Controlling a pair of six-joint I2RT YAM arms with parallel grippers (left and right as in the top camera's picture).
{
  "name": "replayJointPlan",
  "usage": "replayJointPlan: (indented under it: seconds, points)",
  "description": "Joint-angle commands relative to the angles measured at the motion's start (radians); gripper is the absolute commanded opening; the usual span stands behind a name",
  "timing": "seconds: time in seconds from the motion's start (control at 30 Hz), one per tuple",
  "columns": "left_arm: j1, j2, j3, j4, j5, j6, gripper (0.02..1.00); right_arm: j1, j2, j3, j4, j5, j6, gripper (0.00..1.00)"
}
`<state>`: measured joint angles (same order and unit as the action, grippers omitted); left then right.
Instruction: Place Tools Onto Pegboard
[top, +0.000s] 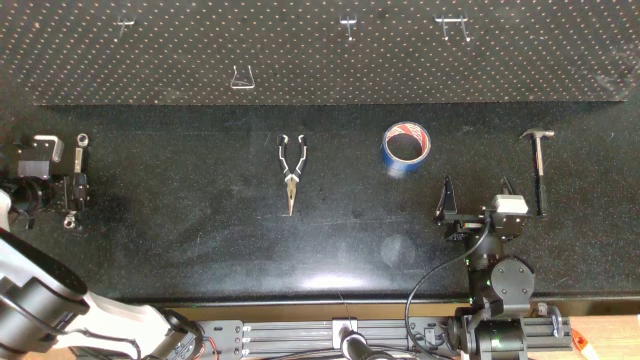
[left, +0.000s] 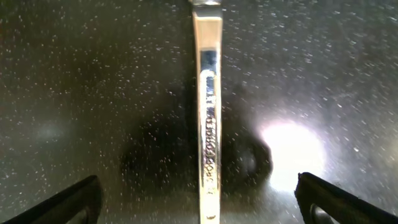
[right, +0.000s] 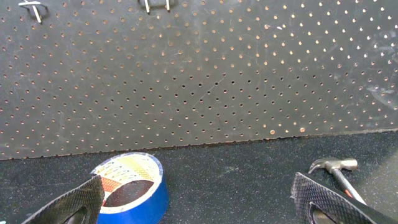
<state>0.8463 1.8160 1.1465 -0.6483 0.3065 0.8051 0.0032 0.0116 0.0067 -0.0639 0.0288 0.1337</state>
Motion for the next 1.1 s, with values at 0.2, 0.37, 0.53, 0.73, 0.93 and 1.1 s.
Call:
replayJointPlan:
  seconds: [0.2, 0.37, 0.53, 0.73, 0.93, 1.1]
  points:
    - [0.003, 0.024, 0.018, 0.047, -0.029, -0.099, 0.996, 0.007, -0.011, -0.003, -0.005, 0.016, -0.007, 0.980]
    - [0.003, 0.028, 0.018, 0.054, -0.035, -0.099, 0.996, 0.007, -0.011, -0.003, -0.005, 0.016, -0.007, 0.980]
    - [-0.017, 0.042, 0.018, 0.054, -0.062, -0.099, 0.996, 0.007, -0.011, -0.003, -0.005, 0.016, -0.007, 0.980]
    - [-0.047, 0.042, 0.018, 0.055, -0.060, -0.110, 0.993, 0.007, -0.011, -0.003, -0.005, 0.016, -0.007, 0.980]
    - [-0.056, 0.045, 0.018, 0.054, -0.063, -0.110, 0.996, 0.007, -0.011, -0.003, -0.005, 0.016, -0.007, 0.980]
    - [-0.056, 0.064, 0.018, 0.054, -0.063, -0.110, 0.996, 0.007, -0.011, -0.003, -0.005, 0.016, -0.007, 0.980]
